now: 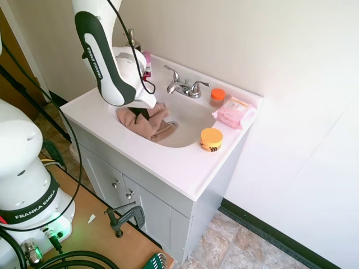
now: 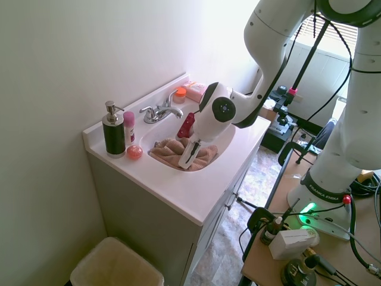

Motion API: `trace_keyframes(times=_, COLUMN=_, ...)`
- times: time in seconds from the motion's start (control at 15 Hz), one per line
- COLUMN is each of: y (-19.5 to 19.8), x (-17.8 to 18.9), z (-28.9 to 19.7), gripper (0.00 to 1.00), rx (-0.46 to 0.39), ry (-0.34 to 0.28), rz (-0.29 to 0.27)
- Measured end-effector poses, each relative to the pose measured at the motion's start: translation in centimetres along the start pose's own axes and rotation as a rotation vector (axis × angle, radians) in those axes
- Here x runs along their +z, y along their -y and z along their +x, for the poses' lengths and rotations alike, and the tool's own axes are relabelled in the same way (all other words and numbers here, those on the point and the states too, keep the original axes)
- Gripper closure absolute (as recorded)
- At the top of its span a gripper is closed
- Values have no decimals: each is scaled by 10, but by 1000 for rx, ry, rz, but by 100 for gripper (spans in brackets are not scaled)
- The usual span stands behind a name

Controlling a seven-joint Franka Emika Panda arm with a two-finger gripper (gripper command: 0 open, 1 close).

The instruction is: Wipe the sink

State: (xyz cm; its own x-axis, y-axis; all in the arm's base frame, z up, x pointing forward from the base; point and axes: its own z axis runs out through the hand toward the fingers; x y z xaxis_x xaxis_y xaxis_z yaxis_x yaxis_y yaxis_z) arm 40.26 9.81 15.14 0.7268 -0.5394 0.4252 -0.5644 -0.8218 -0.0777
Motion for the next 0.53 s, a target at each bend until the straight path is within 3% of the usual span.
trace_keyframes(times=0.53, y=-12, x=-46, z=-1, gripper=100, rx=63, ry=175, rz=-17)
